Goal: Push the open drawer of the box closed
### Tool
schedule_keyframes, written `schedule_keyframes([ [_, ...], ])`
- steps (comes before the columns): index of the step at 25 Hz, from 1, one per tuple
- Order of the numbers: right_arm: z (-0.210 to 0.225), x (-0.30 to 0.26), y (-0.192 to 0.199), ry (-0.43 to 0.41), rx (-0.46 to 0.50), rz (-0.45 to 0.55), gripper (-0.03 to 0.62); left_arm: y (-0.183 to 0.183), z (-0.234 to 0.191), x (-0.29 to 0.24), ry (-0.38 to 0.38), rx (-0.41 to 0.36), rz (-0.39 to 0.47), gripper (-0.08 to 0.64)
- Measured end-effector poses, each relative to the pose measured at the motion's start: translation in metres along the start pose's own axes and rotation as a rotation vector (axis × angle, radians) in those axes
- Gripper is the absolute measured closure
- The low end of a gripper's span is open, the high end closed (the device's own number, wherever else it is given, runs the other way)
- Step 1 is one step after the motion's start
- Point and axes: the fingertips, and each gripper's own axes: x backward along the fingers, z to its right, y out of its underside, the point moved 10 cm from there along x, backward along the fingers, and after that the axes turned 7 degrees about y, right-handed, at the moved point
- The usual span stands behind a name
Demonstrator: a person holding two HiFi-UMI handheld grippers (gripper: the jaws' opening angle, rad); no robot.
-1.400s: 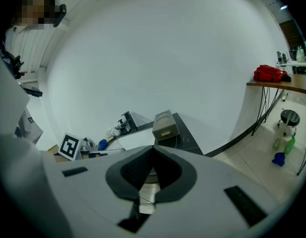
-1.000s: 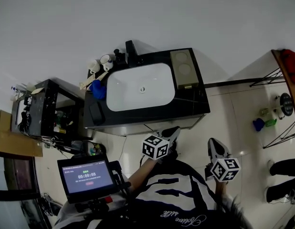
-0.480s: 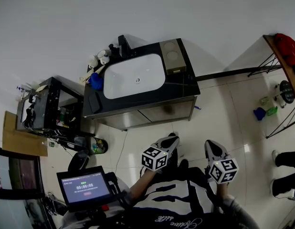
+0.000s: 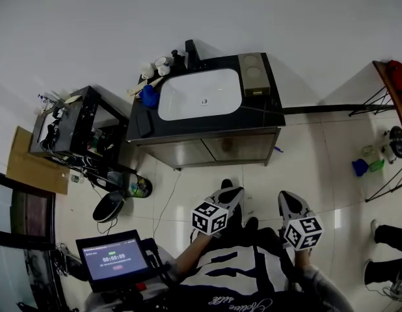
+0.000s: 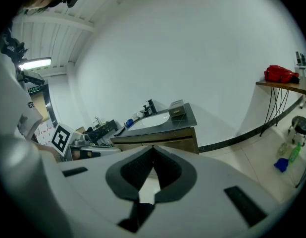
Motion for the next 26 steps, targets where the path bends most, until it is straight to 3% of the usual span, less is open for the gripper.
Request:
schedule_keyframes([
  [11, -0.021, -0.003, -0.004, -0.077, 0.055, 0.02, 0.595, 0.01, 0.009, 0.039, -0.071, 0.0, 0.079, 0.558],
  [26, -0.021, -0.001, -0.003, -0.101, 0.063, 0.01, 0.595, 0.014, 0.016, 0.038, -0.074, 0.005, 0.077, 0.558],
])
